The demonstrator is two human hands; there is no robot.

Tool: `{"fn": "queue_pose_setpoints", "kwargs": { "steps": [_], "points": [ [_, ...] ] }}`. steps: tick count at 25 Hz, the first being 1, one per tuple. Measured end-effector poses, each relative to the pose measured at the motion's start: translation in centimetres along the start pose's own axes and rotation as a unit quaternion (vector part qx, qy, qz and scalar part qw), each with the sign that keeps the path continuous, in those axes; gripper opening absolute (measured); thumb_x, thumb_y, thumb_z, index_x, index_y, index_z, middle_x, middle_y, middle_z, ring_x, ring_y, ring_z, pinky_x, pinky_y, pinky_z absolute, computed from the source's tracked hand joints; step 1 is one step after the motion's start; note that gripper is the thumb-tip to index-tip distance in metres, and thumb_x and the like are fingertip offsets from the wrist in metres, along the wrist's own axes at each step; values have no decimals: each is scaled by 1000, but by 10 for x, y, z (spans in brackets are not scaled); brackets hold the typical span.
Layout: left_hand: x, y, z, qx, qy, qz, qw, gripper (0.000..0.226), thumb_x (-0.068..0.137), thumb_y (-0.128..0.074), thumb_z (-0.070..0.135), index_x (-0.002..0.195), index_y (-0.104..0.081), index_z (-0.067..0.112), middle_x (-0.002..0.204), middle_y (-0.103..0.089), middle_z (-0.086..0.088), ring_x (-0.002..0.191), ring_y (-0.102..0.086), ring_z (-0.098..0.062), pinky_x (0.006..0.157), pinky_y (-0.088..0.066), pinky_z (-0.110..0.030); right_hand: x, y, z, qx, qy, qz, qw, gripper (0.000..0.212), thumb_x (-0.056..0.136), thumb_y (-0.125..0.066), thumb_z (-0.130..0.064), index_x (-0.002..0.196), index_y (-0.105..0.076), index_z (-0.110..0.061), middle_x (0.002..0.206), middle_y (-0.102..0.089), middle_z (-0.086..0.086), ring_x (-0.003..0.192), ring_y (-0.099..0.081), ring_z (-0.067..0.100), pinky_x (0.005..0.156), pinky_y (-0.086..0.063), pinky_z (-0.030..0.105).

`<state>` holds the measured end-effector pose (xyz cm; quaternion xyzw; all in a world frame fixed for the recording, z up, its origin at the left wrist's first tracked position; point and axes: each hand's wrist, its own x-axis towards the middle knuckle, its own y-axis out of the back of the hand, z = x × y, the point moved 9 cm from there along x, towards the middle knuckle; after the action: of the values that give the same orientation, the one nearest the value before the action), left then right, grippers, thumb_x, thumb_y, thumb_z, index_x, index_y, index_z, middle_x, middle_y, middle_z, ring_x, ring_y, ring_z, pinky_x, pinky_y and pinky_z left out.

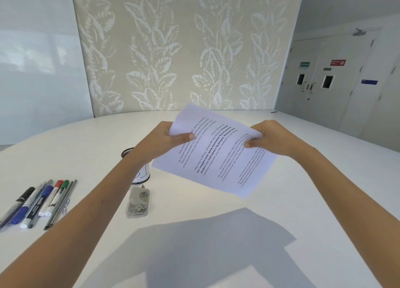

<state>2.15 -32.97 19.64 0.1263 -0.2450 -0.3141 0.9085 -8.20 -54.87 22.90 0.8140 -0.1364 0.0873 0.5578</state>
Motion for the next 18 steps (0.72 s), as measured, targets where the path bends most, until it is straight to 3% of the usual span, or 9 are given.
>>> {"fn": "queue_pose_setpoints", "kwargs": {
  "steps": [2, 4, 7, 9, 11, 15, 18],
  "points": [
    [-4, 0, -8, -12, 3, 33, 999, 28, 82, -69, 34, 93, -71, 9, 98, -72, -18, 78, -67, -24, 74, -52, -41, -4, 13, 1, -38, 1, 19, 999, 10, 78, -73, -16, 81, -70, -6, 63, -60, -1, 57, -50, 9, 44, -35, 11],
    [-7, 9, -22, -53, 16, 77, 995, 24, 82, -70, 33, 92, -72, 11, 96, -74, -12, 78, -68, -21, 75, -53, -39, -9, 32, 13, -15, -11, 67, 998, 10, 77, -74, -16, 83, -70, -10, 73, -65, 3, 67, -57, 14, 52, -40, 12],
    [-11, 13, -42, -150, 31, 82, 985, 21, 83, -69, 28, 99, -72, 15, 101, -75, -5, 90, -71, -24, 81, -57, -43, -16, 41, 43, 210, -31, 110, 971, 27, 74, -77, -10, 100, -69, -13, 94, -71, 5, 80, -66, 14, 72, -55, 21],
    [-15, 8, -48, -207, 29, 71, 975, 17, 84, -66, 23, 98, -73, 17, 101, -75, -2, 91, -71, -22, 79, -57, -40, -19, 21, 54, 379, -34, 82, 921, 45, 73, -77, -9, 116, -62, -14, 107, -70, 6, 91, -69, 18, 79, -58, 32],
    [-17, 0, -54, -250, 31, 72, 965, 16, 83, -64, 19, 94, -74, 17, 99, -75, -2, 89, -71, -21, 78, -57, -39, -22, -6, 59, 491, -46, 58, 868, 51, 71, -75, -10, 119, -60, -12, 114, -70, 7, 100, -68, 22, 81, -58, 37],
    [-20, -6, -72, -239, 53, 152, 958, 9, 86, -65, 16, 92, -71, 18, 85, -76, 7, 79, -71, -12, 74, -54, -32, -28, -46, 62, 537, -71, 94, 835, 29, 72, -70, -8, 101, -69, -11, 99, -75, 3, 92, -71, 21, 79, -57, 37],
    [-26, -12, -83, -217, 64, 186, 956, 13, 85, -67, 21, 97, -71, 19, 88, -76, 8, 83, -71, -14, 76, -55, -32, -32, -55, 67, 538, -70, 165, 823, 23, 80, -68, -5, 102, -70, -11, 102, -74, 1, 91, -70, 21, 82, -56, 35]
  ]
}}
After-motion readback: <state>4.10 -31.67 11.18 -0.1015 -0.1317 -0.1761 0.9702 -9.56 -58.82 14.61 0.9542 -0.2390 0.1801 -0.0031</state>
